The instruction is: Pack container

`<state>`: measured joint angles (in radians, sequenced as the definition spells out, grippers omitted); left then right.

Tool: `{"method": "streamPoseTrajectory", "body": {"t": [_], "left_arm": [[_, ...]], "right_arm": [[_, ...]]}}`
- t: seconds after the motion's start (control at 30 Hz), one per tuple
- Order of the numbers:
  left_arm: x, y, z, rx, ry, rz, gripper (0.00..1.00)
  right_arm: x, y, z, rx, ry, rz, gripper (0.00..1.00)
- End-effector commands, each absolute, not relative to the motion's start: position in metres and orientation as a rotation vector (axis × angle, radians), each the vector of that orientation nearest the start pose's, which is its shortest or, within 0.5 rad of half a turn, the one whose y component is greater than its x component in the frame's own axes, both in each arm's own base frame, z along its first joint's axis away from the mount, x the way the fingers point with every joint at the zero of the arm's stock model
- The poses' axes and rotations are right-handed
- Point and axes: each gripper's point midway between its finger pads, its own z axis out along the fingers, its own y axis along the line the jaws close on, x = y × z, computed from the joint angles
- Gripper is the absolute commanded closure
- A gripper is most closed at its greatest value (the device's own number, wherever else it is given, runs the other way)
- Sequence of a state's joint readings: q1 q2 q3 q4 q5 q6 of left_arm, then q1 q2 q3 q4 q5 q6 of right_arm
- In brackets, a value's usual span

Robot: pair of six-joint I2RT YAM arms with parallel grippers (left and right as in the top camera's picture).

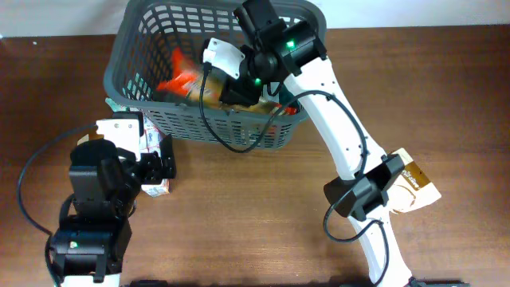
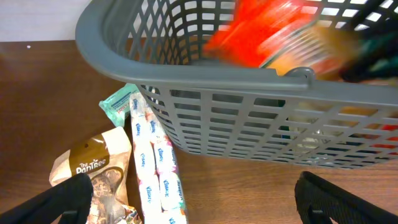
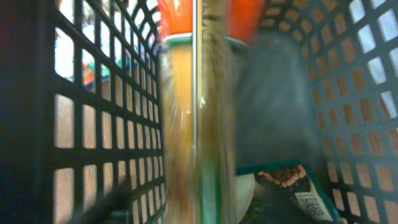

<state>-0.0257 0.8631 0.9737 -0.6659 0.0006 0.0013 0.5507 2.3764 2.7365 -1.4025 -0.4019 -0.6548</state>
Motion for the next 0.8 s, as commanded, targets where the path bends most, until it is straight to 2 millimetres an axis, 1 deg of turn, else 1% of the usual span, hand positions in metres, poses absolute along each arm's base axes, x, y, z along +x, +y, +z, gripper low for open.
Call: {"method": "streamPoseTrajectory", "body": {"t": [0.0,0.03,0.1,0.17,0.2,0.23,0.27,0.3,0.33,0.37,0.4,0.5,0.6,0.63,0.77], "left_arm": [[0.294,-0.006,0.283,0.044,2.095,-0.001,0.01],[0.295,-0.006,0.283,0.044,2.095,-0.001,0.01],[0.294,-0.006,0.283,0.044,2.095,-0.002,0.01],[0.294,-0.006,0.283,0.044,2.095,-0.002,0.01],[0.294,-0.006,0.283,0.044,2.095,-0.002,0.01],[0.295,-0.006,0.283,0.044,2.095,-0.002,0.01],[0.295,-0.006,0.283,0.044,2.095,-0.002,0.01],[0.295,-0.006,0.283,0.044,2.095,-0.002,0.01],[0.295,-0.006,0.283,0.044,2.095,-0.002,0.01],[0.295,-0.006,0.283,0.044,2.095,-0.002,0.01],[0.295,-0.006,0.283,0.044,2.095,-0.002,0.01],[0.295,-0.006,0.283,0.044,2.095,-0.002,0.01],[0.295,-0.006,0.283,0.044,2.095,-0.002,0.01],[0.295,-0.006,0.283,0.044,2.095,-0.002,0.01],[0.295,-0.006,0.283,0.044,2.095,-0.002,0.01]], "right_arm": [[0.416,0.336,0.303,-1.477,1.893,0.491,0.09],[0.418,0.33,0.322,-1.431,1.869,0.47,0.09],[0.426,0.309,0.363,-1.278,1.855,0.412,0.09],[0.434,0.283,0.393,-1.095,1.889,0.384,0.09],[0.441,0.264,0.404,-0.954,1.935,0.381,0.14],[0.449,0.246,0.41,-0.804,1.994,0.384,0.29],[0.457,0.222,0.41,-0.585,2.083,0.392,0.56],[0.463,0.2,0.405,-0.397,2.161,0.395,0.77],[0.465,0.18,0.395,-0.235,2.234,0.39,0.79],[0.464,0.162,0.386,-0.112,2.294,0.38,0.75],[0.463,0.147,0.375,-0.027,2.344,0.359,0.66],[0.462,0.112,0.349,0.117,2.451,0.285,0.53],[0.465,0.097,0.33,0.165,2.515,0.255,0.45],[0.465,0.095,0.322,0.173,2.544,0.252,0.45],[0.466,0.102,0.287,0.166,2.653,0.241,0.42]]}}
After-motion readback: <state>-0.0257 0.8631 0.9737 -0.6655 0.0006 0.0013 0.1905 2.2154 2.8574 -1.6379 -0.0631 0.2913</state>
